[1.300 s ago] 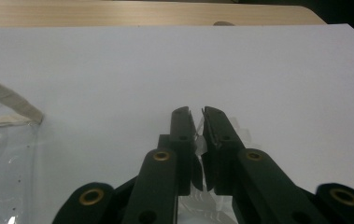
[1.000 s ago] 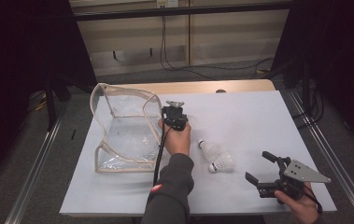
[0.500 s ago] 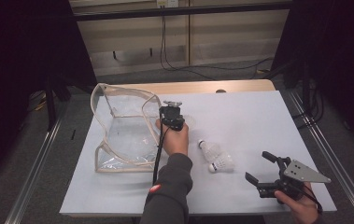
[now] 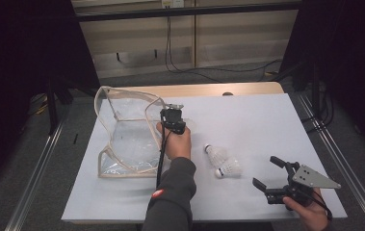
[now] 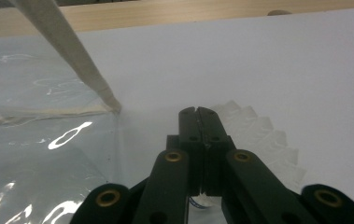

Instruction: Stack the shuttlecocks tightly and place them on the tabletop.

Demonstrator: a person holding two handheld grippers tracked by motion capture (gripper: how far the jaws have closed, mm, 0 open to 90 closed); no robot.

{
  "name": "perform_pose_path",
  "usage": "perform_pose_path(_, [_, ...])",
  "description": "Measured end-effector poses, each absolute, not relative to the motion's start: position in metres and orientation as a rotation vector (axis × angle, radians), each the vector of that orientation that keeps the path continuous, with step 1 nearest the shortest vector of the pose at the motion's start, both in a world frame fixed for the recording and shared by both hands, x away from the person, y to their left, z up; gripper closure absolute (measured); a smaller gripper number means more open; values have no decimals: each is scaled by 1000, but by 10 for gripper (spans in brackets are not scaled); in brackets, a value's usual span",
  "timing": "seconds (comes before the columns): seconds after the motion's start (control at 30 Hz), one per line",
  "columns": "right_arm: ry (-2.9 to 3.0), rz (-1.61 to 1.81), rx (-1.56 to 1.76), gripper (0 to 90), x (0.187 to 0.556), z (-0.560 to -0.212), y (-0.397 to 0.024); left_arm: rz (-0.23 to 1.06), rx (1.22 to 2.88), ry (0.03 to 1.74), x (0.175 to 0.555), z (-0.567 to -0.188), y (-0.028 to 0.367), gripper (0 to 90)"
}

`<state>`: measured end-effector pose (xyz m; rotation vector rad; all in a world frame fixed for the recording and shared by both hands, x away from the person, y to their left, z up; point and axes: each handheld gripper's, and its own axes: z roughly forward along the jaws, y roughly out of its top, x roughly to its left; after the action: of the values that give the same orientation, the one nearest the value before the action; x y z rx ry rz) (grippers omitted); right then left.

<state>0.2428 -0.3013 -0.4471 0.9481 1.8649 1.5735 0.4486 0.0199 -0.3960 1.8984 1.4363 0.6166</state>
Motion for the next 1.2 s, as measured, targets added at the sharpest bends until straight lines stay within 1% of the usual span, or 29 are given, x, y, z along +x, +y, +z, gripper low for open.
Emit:
perform_pose_path(0.13, [1866,1570,947,24,243,-447,-301,624,1910,1427,449,-396,20,900])
perform_pose_path(0.33, [1865,1568,949,24,243,-447,-301,557,1901,1378,449,-398,13,888])
perform_pose_path(0.67, [1868,1567,949,25,243,-447,-301,480,1884,1345,452,-402,3,814])
perform_pose_path(1.03, [1868,1566,948,25,243,-447,-301,463,1873,1319,454,-407,-2,753])
perform_pose_path(1.2, [1871,1565,948,25,243,-447,-301,454,1891,1309,454,-409,-4,752])
